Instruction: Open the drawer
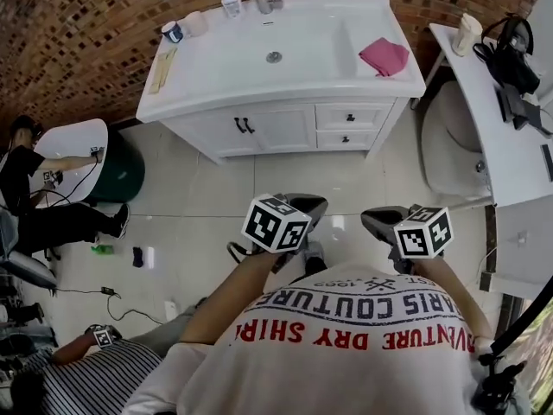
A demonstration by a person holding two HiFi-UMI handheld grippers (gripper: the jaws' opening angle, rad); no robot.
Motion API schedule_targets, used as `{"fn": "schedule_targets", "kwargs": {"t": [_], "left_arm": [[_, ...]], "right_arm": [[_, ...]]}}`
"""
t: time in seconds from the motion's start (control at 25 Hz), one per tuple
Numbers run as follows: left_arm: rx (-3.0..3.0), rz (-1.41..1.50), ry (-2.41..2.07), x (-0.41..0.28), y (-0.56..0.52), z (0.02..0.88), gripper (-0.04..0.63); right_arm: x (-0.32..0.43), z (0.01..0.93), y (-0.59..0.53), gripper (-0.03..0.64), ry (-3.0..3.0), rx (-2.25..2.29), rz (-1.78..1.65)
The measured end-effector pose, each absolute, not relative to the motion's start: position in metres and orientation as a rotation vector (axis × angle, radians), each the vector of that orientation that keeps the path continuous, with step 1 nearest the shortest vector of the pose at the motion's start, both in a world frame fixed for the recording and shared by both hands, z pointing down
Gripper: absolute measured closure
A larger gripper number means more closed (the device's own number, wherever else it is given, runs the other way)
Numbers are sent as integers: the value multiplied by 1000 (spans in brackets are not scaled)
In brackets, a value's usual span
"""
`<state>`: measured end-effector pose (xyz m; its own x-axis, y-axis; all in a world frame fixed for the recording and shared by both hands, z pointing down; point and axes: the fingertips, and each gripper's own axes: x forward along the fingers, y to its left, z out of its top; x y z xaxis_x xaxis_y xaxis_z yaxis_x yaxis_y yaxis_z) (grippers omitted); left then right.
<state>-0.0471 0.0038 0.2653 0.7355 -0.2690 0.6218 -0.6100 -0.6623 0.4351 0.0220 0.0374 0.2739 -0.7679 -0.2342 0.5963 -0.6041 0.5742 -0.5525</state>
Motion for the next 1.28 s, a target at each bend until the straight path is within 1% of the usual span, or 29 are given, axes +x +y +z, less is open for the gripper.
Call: {"fn": "schedule_targets", "kwargs": {"t": [0.16,0.32,0.6,0.72,0.92,1.28], "left_arm": [[2288,680,-609,-73,-36,274,606],[2263,675,-581,-82,-59,290,606],[2262,690,-595,-69,-87,297,606],[2260,689,-608,-62,-93,313,606],[2262,712,-597,-42,-101,390,606],[2218,670,-601,-18,-132,610,606]], "right_arm": [[-3,277,-3,611,-2331,718,1104],[-9,286,-27,611,-2301,739,1124],[10,303,-60,611,-2295,732,1131],[12,318,-72,611,-2315,709,1098],[19,392,-92,611,-2330,694,1015],[38,611,-129,611,-2347,676,989]]}}
